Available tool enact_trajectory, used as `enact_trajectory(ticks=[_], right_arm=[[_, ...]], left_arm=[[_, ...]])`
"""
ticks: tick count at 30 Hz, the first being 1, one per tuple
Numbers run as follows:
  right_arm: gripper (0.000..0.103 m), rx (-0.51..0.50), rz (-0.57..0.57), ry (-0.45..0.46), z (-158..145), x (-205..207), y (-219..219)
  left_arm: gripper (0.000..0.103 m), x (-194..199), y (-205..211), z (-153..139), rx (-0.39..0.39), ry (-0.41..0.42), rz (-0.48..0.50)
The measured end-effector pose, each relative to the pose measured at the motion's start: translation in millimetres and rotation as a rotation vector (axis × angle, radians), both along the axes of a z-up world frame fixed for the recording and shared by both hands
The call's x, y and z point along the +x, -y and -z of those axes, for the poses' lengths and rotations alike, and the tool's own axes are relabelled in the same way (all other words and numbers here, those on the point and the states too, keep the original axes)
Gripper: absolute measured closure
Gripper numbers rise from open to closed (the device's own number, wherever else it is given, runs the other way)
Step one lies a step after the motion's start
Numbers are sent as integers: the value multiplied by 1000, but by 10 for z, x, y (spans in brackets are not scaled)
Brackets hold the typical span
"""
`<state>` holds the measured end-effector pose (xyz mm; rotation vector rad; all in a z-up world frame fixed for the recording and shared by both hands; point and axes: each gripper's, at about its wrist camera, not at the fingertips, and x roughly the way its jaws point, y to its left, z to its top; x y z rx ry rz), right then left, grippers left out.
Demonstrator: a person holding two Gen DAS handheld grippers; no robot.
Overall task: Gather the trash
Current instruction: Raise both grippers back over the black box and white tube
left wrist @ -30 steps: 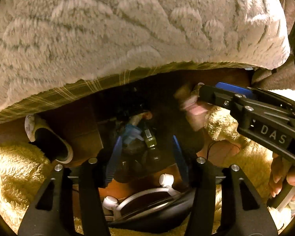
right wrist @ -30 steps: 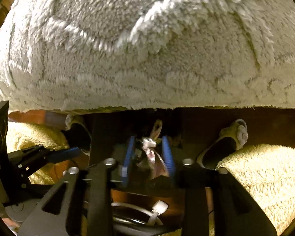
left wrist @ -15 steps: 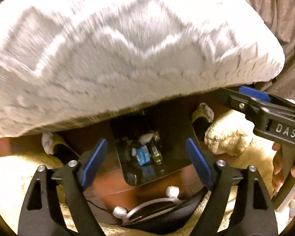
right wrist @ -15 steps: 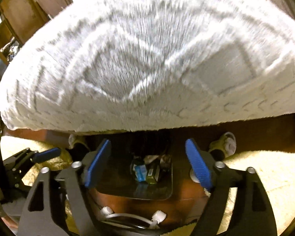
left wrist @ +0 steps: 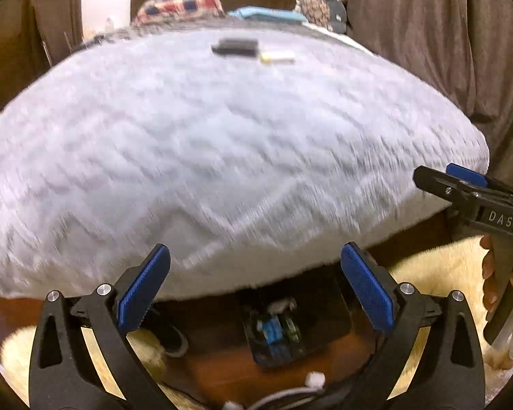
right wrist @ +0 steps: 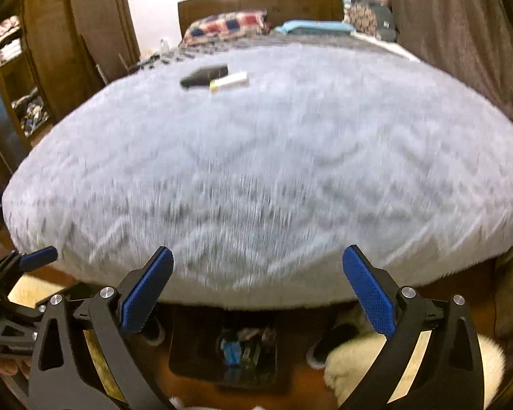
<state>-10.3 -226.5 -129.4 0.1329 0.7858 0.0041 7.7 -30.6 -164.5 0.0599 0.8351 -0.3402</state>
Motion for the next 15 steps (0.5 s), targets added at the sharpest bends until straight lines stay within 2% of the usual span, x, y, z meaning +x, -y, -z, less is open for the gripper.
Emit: enact_trajectory(ticks=[4,8,11,15], right_arm=[[4,-30,6,43,-249,268,17],[3,-45,12,55,-354,611,-3],[4,-35,-1,42,-379,902,-42],[4,-56,-23,26,-332,1283,-180]], left_arm=[[8,221,-43,-209,24,59,-26],[8,492,-60,-379,35,109,-44],[8,721,-72,-529,40,146,-62],[8,1047,-92,-599,30,145,-65]])
